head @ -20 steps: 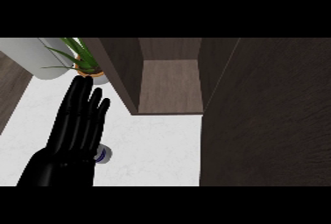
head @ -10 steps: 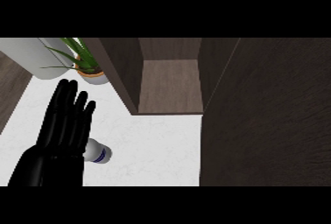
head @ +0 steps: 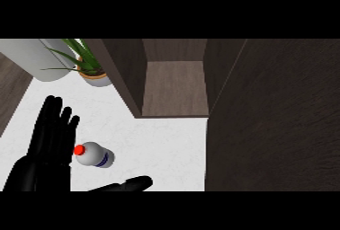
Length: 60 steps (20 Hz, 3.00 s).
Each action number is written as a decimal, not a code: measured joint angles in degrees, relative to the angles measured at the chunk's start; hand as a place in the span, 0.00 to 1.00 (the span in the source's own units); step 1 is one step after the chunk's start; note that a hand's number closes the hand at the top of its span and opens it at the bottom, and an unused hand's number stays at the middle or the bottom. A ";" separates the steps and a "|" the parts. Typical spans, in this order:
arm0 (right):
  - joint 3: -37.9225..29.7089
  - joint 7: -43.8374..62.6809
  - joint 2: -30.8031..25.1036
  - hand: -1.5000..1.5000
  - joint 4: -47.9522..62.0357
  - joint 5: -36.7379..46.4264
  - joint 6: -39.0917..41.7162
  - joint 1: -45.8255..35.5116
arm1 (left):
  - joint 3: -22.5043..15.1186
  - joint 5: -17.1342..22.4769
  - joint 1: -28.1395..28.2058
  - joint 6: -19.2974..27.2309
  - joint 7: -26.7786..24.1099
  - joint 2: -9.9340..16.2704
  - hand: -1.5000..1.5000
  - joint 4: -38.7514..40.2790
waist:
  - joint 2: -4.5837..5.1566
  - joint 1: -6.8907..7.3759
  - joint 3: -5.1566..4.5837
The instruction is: Pick up the bottled water, place it into the cabinet and close the cabinet
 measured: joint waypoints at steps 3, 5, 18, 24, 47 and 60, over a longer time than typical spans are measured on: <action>-1.74 -0.82 -0.57 0.00 0.13 -0.66 1.12 0.84 | 0.80 1.47 3.39 0.46 -2.06 1.20 0.00 0.46 | 0.05 -0.19 -0.03; -1.48 -1.63 -0.30 0.00 0.03 -0.99 1.88 2.15 | 1.94 3.77 5.36 0.54 -3.27 2.25 0.00 0.21 | 0.04 -0.39 -0.07; -3.23 -5.75 -0.58 0.00 0.77 -3.36 5.52 6.49 | 10.32 22.75 13.00 -3.33 -24.67 6.75 0.00 11.87 | 0.26 -0.63 -0.15; -3.97 -7.28 -0.94 0.00 0.91 -4.49 6.86 8.55 | 15.72 29.05 13.86 -6.10 -34.44 6.89 0.00 20.79 | 0.26 -0.66 -0.13; -6.86 -13.00 -3.78 0.00 1.63 -9.19 11.68 15.27 | 27.55 40.81 12.04 -16.19 -63.66 2.13 0.00 56.35 | 0.30 -0.63 -0.12; -8.90 -16.35 -5.44 0.00 2.02 -11.77 13.16 19.22 | 31.91 48.16 8.05 -27.77 -79.46 -1.54 1.00 71.71 | 0.34 -0.66 -0.12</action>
